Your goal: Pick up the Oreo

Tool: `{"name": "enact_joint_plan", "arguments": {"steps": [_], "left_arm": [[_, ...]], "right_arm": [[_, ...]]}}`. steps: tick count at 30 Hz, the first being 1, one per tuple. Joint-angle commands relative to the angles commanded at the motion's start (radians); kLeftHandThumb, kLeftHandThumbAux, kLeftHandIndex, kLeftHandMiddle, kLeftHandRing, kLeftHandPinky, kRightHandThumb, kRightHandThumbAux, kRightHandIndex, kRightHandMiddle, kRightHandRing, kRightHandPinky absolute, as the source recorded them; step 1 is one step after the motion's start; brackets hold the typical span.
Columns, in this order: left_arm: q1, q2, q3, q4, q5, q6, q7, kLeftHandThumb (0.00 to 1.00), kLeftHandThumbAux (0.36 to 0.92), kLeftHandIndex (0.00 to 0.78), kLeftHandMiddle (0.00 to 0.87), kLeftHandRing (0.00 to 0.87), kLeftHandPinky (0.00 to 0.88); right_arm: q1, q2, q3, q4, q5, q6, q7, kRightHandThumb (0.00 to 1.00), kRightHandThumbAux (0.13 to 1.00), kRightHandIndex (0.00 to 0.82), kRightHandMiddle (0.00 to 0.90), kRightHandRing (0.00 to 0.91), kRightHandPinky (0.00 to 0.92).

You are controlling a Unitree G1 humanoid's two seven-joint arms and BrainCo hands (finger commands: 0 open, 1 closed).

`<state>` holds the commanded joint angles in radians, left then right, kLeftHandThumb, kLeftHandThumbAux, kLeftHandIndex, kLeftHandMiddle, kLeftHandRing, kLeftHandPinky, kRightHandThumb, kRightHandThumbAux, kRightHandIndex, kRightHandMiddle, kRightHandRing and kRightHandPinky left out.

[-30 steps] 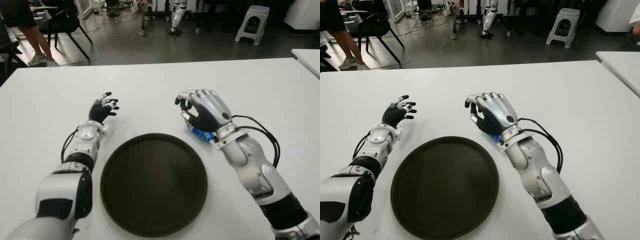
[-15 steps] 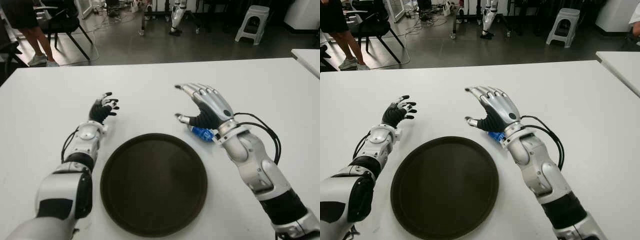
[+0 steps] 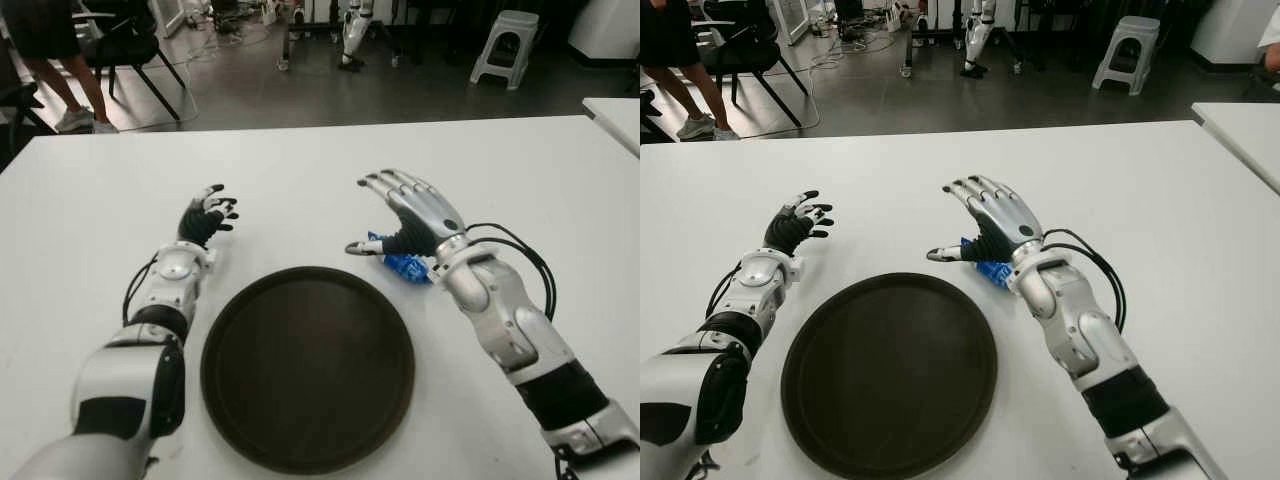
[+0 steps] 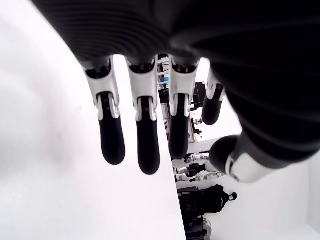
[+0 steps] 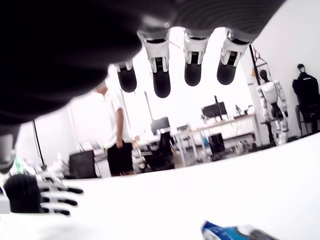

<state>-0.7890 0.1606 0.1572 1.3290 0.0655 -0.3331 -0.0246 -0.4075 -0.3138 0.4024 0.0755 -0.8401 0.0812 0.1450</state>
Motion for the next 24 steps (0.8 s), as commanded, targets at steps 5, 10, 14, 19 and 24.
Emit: {"name": "enact_joint_plan", "arguments": {"steps": [5,10,14,19,24], "left_arm": [[0.002,-0.001,0.001,0.000,0.000,-0.008,0.001,0.500,0.608,0.158,0.286,0.343,0.392],[0.002,-0.001,0.004,-0.001,-0.004,-0.009,-0.003,0.496,0.609,0.151,0.282,0.340,0.393],[0.001,-0.002,0.009,-0.001,-0.009,-0.007,-0.009,0.493,0.608,0.151,0.283,0.343,0.401],[0.002,-0.001,0.014,-0.001,-0.012,-0.008,-0.017,0.493,0.605,0.149,0.286,0.346,0.398],[0.004,-0.001,0.019,-0.002,-0.013,-0.007,-0.021,0.501,0.610,0.153,0.283,0.343,0.399]], "right_arm": [[-0.018,0.004,0.035,0.050,-0.018,0.023,0.028,0.034,0.305,0.000,0.000,0.000,0.000],[-0.028,0.007,0.049,0.066,-0.024,0.039,0.046,0.022,0.283,0.000,0.000,0.000,0.000],[-0.025,0.009,0.058,0.064,-0.028,0.057,0.060,0.015,0.264,0.000,0.000,0.000,0.000],[-0.017,0.010,0.072,0.045,-0.043,0.096,0.086,0.012,0.246,0.000,0.000,0.000,0.000],[-0.022,0.006,0.106,0.044,-0.107,0.153,0.125,0.003,0.215,0.000,0.000,0.000,0.000]]}}
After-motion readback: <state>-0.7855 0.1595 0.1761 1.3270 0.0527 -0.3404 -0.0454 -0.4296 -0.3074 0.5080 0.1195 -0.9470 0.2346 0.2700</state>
